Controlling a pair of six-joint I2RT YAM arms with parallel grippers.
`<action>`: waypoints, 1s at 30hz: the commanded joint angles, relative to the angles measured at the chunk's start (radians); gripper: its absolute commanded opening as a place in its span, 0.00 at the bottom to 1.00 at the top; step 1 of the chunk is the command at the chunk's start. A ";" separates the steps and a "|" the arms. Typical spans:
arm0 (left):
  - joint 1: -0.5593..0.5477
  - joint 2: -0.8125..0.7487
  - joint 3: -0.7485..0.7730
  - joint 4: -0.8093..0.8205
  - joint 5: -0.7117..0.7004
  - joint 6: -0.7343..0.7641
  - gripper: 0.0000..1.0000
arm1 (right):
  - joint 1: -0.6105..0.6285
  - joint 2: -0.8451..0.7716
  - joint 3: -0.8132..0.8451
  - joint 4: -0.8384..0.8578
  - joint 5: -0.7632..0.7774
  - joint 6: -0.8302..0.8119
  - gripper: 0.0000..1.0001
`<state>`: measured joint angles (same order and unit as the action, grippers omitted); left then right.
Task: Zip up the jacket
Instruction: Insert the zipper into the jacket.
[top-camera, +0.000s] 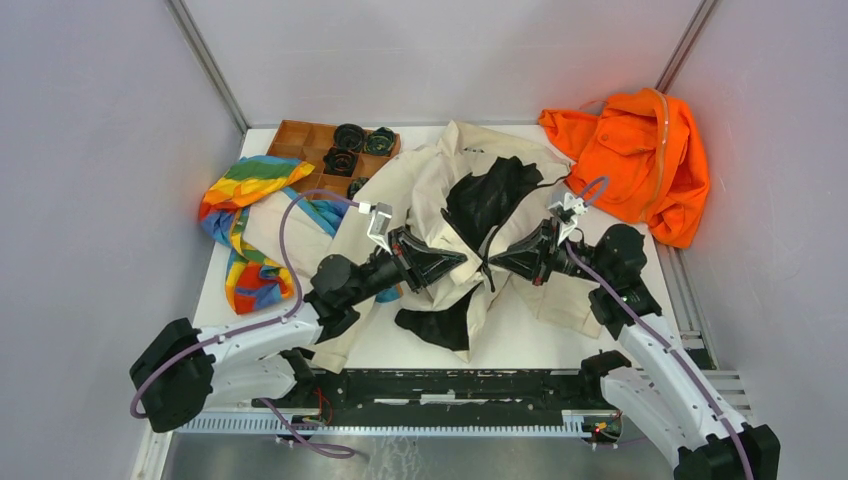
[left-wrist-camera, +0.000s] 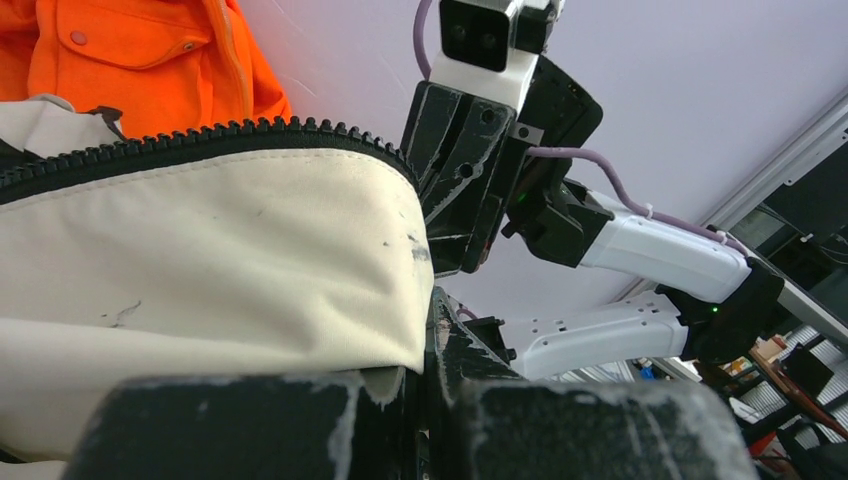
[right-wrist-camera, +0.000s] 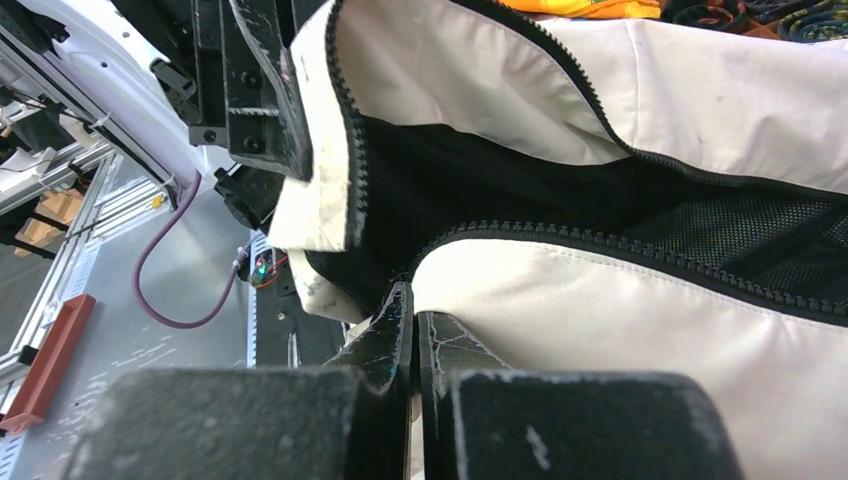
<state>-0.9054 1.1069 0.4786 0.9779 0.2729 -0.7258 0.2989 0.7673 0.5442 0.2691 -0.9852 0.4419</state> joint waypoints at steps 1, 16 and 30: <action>-0.006 -0.068 0.016 -0.003 0.032 0.051 0.02 | 0.005 -0.037 -0.034 0.069 -0.005 -0.020 0.00; 0.002 -0.122 -0.058 0.052 0.086 0.075 0.02 | 0.004 -0.055 -0.041 0.119 -0.062 -0.076 0.00; 0.024 -0.124 -0.067 0.133 0.147 0.052 0.02 | 0.005 -0.070 -0.021 0.145 -0.108 -0.018 0.00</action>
<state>-0.8848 0.9947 0.4152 0.9764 0.3805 -0.6872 0.2993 0.7158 0.4812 0.3355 -1.0607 0.3870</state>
